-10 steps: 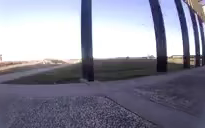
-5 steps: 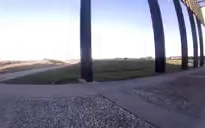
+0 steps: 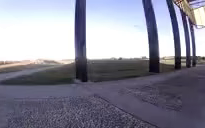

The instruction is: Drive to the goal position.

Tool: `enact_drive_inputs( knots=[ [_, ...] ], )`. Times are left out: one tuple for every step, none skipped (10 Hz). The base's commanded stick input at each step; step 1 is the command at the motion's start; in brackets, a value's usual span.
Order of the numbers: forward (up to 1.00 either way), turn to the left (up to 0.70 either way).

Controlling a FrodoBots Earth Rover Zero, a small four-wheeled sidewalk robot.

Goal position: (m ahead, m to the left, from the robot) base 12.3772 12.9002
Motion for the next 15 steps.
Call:
enact_drive_inputs(
  knots=[
    [0.7,-0.35],
    [0.7,-0.35],
    [0.7,-0.35],
    [0.7,-0.35],
    [0.7,-0.35],
    [0.7,-0.35],
    [0.7,-0.35],
    [0.7,-0.32],
    [0.7,-0.27],
    [0.7,0.0],
    [0.7,0.0],
    [0.7,-0.05],
    [0.7,-0.08],
    [0.7,-0.35],
    [0.7,-0.35]
  ],
)
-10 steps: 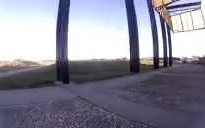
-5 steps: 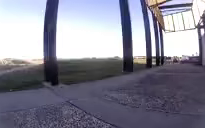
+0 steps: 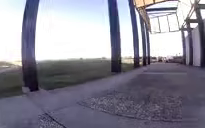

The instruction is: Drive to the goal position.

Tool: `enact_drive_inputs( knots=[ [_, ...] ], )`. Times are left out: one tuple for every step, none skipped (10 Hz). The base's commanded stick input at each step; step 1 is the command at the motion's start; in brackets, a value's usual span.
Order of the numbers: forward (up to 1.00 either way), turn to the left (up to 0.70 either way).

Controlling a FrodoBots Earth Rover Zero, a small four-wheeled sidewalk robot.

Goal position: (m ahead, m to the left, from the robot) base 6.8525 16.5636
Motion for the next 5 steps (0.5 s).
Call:
enact_drive_inputs(
  knots=[
    [0.7,-0.35],
    [0.7,-0.35],
    [0.7,-0.35],
    [0.7,-0.35],
    [0.7,-0.35]
  ],
)
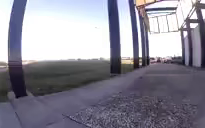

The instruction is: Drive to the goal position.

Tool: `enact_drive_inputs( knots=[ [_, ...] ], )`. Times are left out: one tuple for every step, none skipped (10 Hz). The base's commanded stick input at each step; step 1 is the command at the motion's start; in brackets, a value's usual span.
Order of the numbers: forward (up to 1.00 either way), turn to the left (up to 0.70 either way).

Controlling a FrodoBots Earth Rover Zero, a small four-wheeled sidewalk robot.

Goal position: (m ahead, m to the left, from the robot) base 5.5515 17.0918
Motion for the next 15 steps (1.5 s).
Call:
enact_drive_inputs(
  knots=[
    [0.7,-0.04],
    [0.7,-0.01],
    [0.7,-0.02],
    [0.7,-0.05],
    [0.55,-0.14],
    [0.26,-0.14],
    [0.0,-0.65],
    [0.0,-0.68],
    [0.01,-0.64],
    [0.04,-0.36],
    [0.57,-0.55],
    [0.63,-0.46],
    [0.68,-0.37],
    [0.7,-0.35],
    [0.7,-0.35]
  ],
)
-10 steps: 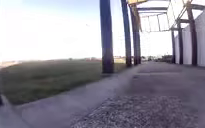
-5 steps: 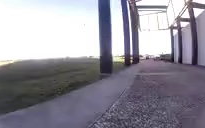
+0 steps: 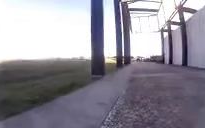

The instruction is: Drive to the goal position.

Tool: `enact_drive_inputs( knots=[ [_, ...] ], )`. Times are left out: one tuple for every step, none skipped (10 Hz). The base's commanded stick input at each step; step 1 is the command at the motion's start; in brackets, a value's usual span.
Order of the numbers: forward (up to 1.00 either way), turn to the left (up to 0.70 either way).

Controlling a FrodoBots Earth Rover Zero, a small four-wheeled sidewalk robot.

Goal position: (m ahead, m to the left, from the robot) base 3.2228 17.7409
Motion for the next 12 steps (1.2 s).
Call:
enact_drive_inputs(
  knots=[
    [0.7,-0.35],
    [0.7,-0.35],
    [0.7,-0.35],
    [0.7,-0.35],
    [0.7,-0.35],
    [0.7,-0.34],
    [0.7,-0.02],
    [0.7,-0.01],
    [0.7,-0.01],
    [0.7,0.0],
    [0.7,-0.16],
    [0.7,-0.21]
  ],
)
